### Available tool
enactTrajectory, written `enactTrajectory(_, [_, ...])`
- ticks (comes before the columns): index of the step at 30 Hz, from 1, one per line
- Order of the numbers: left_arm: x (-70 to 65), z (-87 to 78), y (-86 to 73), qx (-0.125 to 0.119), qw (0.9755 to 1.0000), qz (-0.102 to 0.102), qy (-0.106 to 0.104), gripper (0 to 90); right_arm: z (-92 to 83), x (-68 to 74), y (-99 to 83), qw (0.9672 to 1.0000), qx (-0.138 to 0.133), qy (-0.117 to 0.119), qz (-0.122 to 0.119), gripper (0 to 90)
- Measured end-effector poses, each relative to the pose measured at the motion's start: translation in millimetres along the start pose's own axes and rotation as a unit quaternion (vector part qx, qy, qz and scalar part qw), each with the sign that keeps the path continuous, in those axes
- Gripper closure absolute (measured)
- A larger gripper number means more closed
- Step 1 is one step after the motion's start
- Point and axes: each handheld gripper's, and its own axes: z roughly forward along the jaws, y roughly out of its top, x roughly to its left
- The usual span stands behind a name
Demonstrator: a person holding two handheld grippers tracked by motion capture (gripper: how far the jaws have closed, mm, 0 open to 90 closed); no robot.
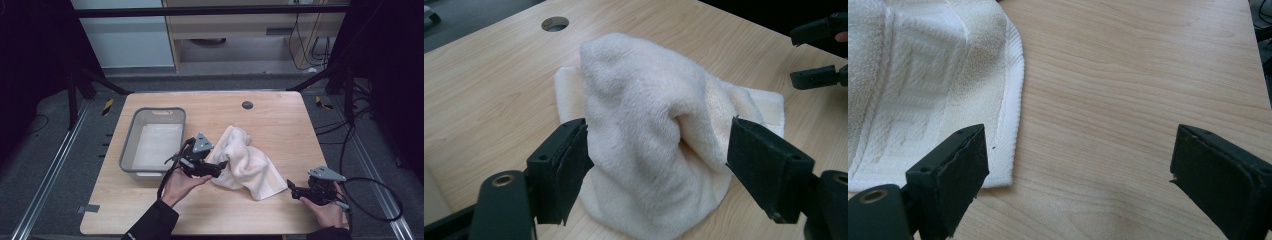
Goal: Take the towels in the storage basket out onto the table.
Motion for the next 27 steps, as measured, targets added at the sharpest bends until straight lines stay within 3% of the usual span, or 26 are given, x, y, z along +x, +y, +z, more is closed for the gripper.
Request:
enactTrajectory(11, [9.3, -23.7, -25.6, -0.02, 0.9997, 0.004, 0.012, 23.1, 0.3, 0.2, -0.8, 1.0, 0.002, -0.003, -0.004, 8.0])
enactTrajectory(23, [26.6, -46.4, -54.2, -0.031, 0.9986, -0.026, 0.034, 22.9, 0.5, 1.4, -1.4, 1.0, 0.003, -0.002, -0.004, 7.6])
enactTrajectory(27, [33.4, -58.2, -64.9, -0.044, 0.9968, -0.039, 0.054, 22.7, 0.3, 1.4, -1.6, 1.0, 0.002, -0.001, -0.003, 7.1])
